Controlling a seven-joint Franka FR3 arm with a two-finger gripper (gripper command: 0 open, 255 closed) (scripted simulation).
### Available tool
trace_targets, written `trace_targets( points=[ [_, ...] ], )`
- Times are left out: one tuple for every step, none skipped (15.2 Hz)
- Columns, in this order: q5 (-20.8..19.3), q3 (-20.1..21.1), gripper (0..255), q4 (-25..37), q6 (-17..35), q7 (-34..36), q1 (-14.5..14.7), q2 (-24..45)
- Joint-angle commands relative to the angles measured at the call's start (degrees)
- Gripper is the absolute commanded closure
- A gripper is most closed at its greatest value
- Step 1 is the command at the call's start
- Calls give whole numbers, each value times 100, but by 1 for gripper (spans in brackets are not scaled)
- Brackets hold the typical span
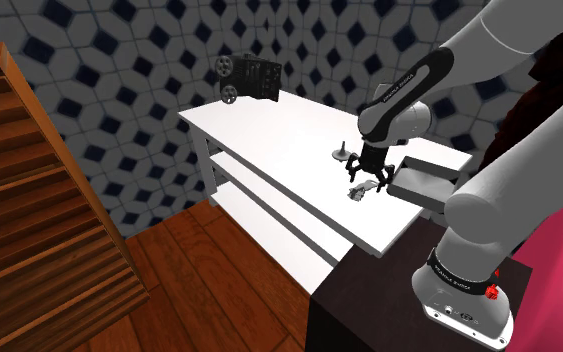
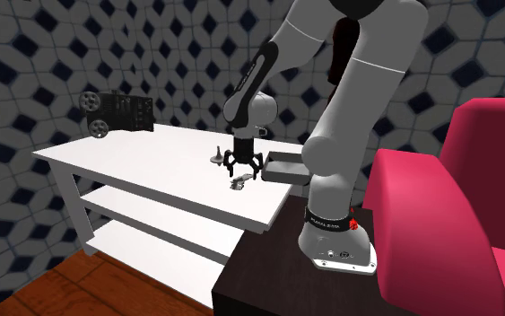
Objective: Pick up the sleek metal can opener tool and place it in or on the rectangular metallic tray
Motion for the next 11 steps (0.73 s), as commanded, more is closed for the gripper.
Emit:
trace_targets(
  points=[
    [31,-5,0,-16,103,-21,17,85],
    [31,-5,0,-16,103,-21,17,85],
    [31,-5,0,-16,103,-21,17,85],
    [31,-5,0,-16,103,-21,17,85],
    [31,-5,0,-16,103,-21,17,85],
    [31,-5,0,-16,103,-21,17,85],
    [31,-5,0,-15,101,-21,17,83],
    [31,-5,255,-15,101,-21,17,83],
    [31,-5,255,-15,101,-21,17,83],
    [31,-5,255,-15,101,-21,17,83],
    [31,-5,255,-15,101,-21,17,84]
  ],
)
